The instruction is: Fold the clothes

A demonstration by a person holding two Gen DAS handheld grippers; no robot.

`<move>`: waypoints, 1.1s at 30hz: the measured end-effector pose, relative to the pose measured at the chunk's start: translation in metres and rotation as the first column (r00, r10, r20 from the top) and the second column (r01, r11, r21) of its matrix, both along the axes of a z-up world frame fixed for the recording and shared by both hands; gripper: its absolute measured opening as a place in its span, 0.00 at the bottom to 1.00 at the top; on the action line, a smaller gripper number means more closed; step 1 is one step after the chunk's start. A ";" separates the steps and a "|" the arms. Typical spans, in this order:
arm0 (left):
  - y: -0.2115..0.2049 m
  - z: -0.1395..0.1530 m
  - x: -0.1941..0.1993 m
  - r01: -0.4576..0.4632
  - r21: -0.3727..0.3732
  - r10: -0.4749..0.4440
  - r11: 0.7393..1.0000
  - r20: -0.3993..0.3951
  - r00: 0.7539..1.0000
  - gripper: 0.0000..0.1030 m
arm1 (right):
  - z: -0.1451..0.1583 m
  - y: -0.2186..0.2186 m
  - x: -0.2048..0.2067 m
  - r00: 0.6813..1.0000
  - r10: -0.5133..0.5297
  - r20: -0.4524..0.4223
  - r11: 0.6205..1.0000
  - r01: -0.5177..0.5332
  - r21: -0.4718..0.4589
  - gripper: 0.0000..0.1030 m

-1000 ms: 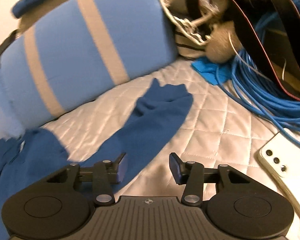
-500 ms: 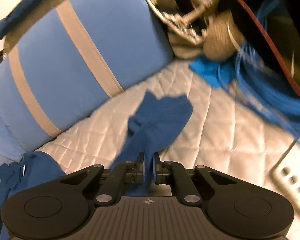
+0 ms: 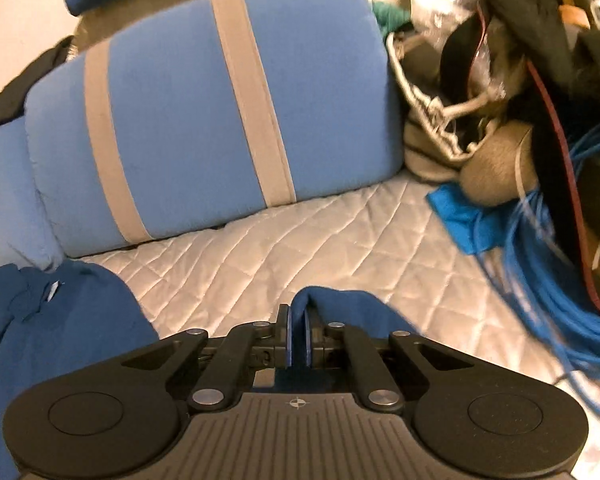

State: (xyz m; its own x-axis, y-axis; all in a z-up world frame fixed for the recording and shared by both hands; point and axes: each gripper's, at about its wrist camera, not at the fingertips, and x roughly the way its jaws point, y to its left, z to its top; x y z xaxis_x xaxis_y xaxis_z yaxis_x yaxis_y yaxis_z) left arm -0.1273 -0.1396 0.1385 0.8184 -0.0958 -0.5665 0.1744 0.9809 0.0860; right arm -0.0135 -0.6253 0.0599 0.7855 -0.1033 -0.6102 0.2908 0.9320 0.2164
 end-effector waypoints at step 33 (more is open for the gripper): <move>-0.004 -0.002 0.003 -0.003 0.024 0.003 1.000 -0.010 1.000 1.00 | -0.036 -0.084 0.019 0.991 -0.134 -0.001 0.954 0.130 0.271 0.56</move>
State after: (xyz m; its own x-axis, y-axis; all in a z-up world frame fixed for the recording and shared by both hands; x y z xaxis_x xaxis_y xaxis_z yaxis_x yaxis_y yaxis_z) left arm -0.1242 -0.1433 0.1370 0.8129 -0.0791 -0.5770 0.1720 0.9791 0.1082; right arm 0.0054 -0.7089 0.0242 0.7865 -0.0399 -0.6163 0.4013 0.7916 0.4608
